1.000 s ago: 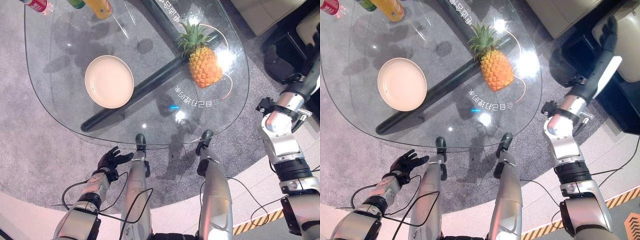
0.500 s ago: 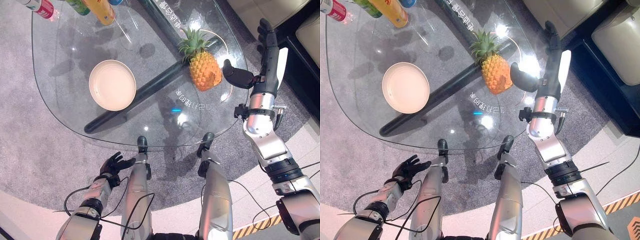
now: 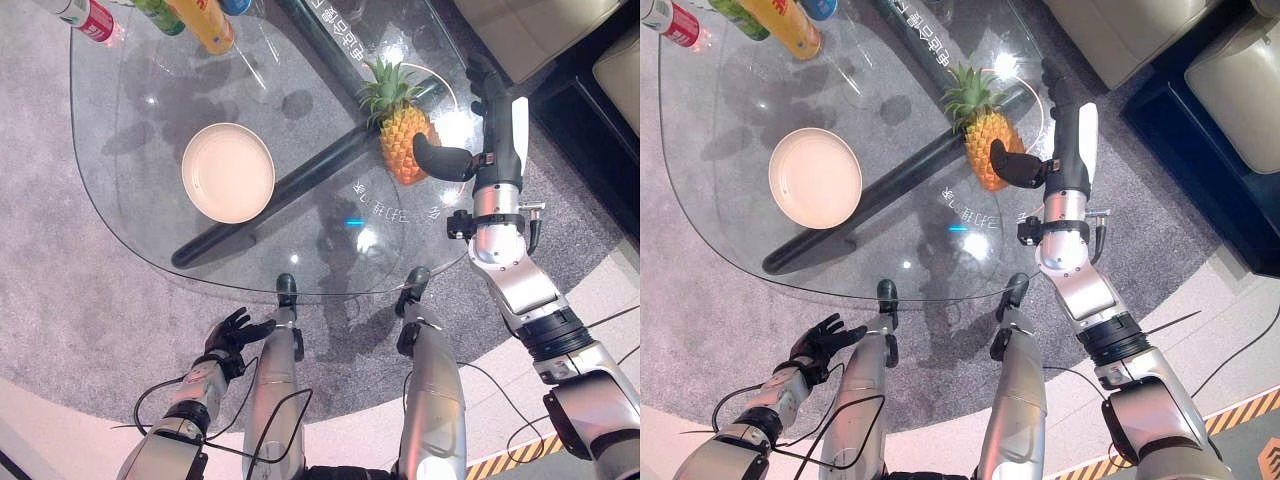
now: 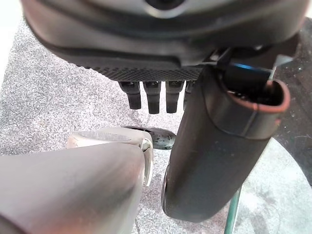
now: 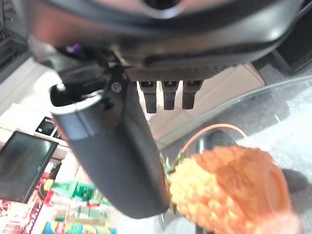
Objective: Pick up the fruit to the plate
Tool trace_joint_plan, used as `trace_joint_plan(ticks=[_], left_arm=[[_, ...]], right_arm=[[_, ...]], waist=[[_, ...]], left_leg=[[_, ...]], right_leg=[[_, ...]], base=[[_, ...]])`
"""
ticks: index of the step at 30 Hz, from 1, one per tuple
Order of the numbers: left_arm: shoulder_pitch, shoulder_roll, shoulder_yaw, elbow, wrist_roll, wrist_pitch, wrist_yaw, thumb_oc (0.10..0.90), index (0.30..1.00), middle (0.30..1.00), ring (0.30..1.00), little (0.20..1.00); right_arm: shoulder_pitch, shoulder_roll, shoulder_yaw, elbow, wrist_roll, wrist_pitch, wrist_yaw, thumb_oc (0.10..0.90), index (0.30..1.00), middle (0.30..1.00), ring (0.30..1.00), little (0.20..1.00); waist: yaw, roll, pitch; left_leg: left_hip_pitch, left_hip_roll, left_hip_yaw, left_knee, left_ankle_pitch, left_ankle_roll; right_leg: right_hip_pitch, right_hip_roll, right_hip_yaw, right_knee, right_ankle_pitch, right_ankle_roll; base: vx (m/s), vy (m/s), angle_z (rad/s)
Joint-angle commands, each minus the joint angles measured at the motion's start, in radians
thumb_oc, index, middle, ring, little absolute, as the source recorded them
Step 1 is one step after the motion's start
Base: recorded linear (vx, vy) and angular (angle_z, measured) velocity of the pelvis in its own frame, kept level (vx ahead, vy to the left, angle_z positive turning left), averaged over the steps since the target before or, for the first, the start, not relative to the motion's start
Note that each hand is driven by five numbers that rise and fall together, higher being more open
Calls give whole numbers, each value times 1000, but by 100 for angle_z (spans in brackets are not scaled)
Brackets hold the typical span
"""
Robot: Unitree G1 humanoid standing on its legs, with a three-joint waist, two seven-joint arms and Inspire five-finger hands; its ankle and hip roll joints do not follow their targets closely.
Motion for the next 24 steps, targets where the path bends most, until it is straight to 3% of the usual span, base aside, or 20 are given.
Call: trace_joint_plan(ticks=[1, 24], left_arm=[[72, 13, -19, 15, 14, -6, 13, 800, 900, 900, 900, 900], [59, 25, -43, 0, 18, 14, 20, 800, 900, 900, 900, 900]], right_arm=[[-65, -33, -14, -109, 5, -40, -2, 800, 900, 900, 900, 900], [-97, -19, 59, 51, 77, 112, 36, 800, 900, 900, 900, 900]], waist=[[-17, 49, -22], [1, 51, -22]], left_leg=[[-27, 23, 14, -28, 72, -6], [-40, 27, 11, -27, 81, -6]], right_leg=[[28, -68, 2, 27, -49, 76], [15, -75, -8, 38, -44, 76]], base=[[0, 0, 0], [0, 0, 0]])
